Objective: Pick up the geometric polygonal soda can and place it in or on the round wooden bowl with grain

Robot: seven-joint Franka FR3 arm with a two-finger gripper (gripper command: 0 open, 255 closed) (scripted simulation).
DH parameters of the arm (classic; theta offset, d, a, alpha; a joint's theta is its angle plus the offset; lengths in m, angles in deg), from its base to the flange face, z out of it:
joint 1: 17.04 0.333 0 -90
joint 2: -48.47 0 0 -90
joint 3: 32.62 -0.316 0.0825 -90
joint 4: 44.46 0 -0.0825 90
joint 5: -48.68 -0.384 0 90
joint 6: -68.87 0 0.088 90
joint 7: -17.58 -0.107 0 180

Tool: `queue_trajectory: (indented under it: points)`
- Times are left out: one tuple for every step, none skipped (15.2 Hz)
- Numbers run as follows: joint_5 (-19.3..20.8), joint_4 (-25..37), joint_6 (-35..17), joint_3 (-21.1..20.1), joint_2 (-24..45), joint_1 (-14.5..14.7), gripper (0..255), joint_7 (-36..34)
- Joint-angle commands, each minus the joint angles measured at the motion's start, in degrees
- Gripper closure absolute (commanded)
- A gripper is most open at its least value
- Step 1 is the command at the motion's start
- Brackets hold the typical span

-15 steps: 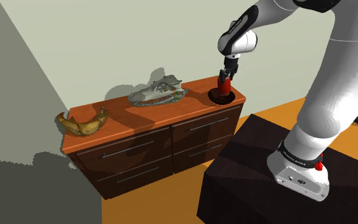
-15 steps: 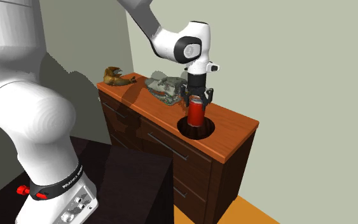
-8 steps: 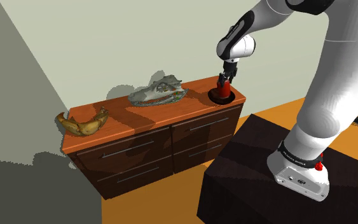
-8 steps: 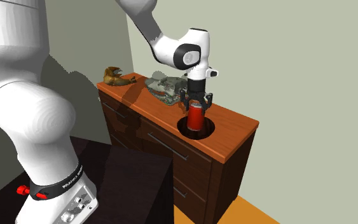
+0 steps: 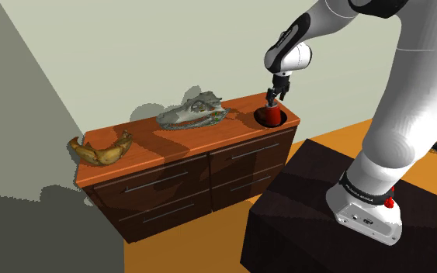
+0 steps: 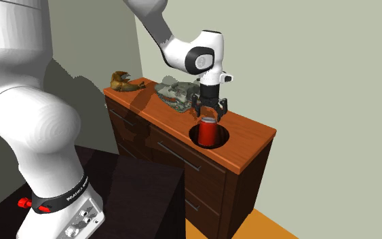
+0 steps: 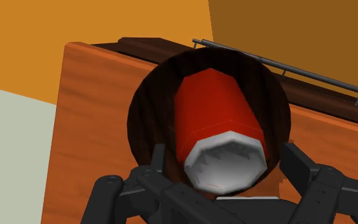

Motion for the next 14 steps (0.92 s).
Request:
queue_trajectory:
  points:
    - [0.00, 0.00, 0.00, 0.00, 0.00, 0.00, 0, 0.00]
    - [0.00, 0.00, 0.00, 0.00, 0.00, 0.00, 0, 0.00]
    - [0.90, 0.18, 1.66, 0.40, -1.58, 0.30, 0, -0.62]
    - [1.76, 0.44, 3.35, 0.74, -3.10, 0.58, 0, -1.22]
    - [2.58, 0.79, 5.07, 1.03, -4.57, 0.81, 0, -1.79]
    - [3.19, 1.12, 6.44, 1.20, -5.69, 0.95, 0, -2.21]
    - [3.20, 1.12, 6.44, 1.18, -5.69, 0.93, 0, -2.21]
    - [3.20, 1.11, 6.44, 1.18, -5.70, 0.93, 0, -2.22]
    - [3.20, 1.12, 6.44, 1.18, -5.69, 0.93, 0, -2.22]
    - [3.20, 1.12, 6.44, 1.17, -5.69, 0.93, 0, -2.22]
    - [3.20, 1.12, 6.44, 1.17, -5.69, 0.92, 0, -2.22]
    - [3.20, 1.12, 6.44, 1.17, -5.69, 0.92, 0, -2.22]
    - [3.20, 1.12, 6.44, 1.17, -5.69, 0.92, 0, -2.22]
    - [3.20, 1.12, 6.44, 1.17, -5.69, 0.92, 0, -2.22]
